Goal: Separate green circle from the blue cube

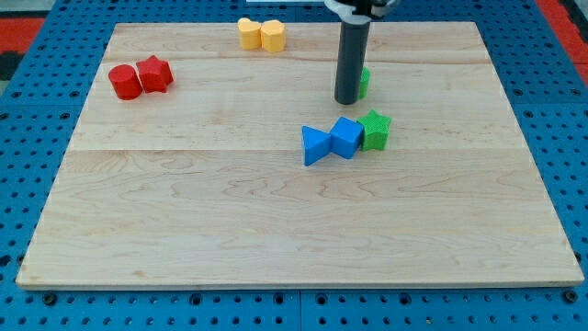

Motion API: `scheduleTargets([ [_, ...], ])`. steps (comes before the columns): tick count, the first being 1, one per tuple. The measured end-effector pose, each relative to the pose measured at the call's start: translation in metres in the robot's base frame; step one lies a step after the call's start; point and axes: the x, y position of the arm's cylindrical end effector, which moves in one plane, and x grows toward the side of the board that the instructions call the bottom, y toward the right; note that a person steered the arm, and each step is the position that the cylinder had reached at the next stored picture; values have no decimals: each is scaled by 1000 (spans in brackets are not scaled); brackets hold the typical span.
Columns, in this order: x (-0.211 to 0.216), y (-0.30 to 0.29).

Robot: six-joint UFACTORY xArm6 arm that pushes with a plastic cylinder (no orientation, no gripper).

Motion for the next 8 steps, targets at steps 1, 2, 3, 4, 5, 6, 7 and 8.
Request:
scheduleTargets([
  [1, -23, 5],
  [2, -27, 13],
  [3, -27, 48],
  [4, -27, 55],
  [5, -26, 52],
  [6, 6, 71],
  [7, 47, 71],
  [8, 56, 93],
])
